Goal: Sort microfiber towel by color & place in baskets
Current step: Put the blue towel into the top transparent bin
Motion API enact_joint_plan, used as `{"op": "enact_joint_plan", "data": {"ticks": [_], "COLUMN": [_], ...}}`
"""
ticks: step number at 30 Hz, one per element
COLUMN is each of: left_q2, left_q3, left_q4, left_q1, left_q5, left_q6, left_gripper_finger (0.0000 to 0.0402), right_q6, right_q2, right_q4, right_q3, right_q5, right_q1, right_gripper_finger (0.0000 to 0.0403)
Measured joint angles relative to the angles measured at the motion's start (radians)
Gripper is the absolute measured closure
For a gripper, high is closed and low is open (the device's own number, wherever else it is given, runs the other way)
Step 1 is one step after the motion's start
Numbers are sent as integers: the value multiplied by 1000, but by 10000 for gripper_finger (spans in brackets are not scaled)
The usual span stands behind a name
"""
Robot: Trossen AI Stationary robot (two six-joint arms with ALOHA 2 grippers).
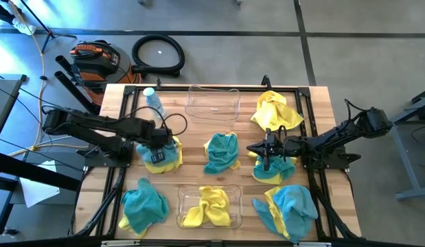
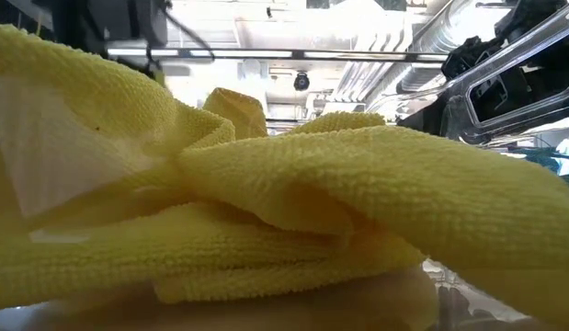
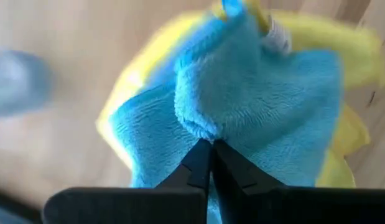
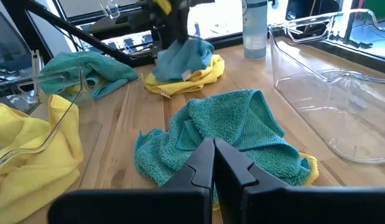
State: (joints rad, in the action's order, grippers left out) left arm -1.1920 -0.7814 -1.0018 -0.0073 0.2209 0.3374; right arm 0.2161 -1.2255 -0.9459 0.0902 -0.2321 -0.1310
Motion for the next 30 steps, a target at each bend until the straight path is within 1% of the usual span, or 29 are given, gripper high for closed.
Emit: {"op": "enact_joint_plan", "data": {"ticks": [3, 6, 9, 11, 13, 15, 18, 22, 27, 30], "left_q2": [29, 55, 60, 58, 53, 43, 12, -66, -204, -295], "left_q3": [-99, -201, -303, -357, -400, -434, -476, -544, -668, -763], "left_q4": [-48, -40, -35, -2, 71, 177, 337, 487, 577, 579], "left_q1": [0, 0, 0, 1, 11, 32, 78, 157, 274, 339], "left_q5": [75, 130, 216, 284, 321, 315, 276, 251, 225, 203], "left_q6": [-34, -99, -150, -204, -297, -411, -567, -718, -830, -844], "left_gripper_finger": [401, 401, 401, 401, 401, 401, 402, 401, 401, 401], "right_q6": [0, 0, -1, -16, -16, -16, -19, -18, -16, -16], "right_q2": [0, 0, 0, 0, 0, 0, 0, 0, 0, 0], "right_q4": [2, 6, 7, 6, 9, 13, 15, 18, 30, 30], "right_q3": [0, 0, 0, 0, 0, 0, 0, 0, 0, 0], "right_q5": [0, 0, 0, 0, 0, 0, 0, 0, 0, 0], "right_q1": [0, 0, 0, 0, 0, 0, 0, 0, 0, 0], "right_gripper_finger": [403, 403, 403, 403, 403, 403, 402, 402, 402, 402]}}
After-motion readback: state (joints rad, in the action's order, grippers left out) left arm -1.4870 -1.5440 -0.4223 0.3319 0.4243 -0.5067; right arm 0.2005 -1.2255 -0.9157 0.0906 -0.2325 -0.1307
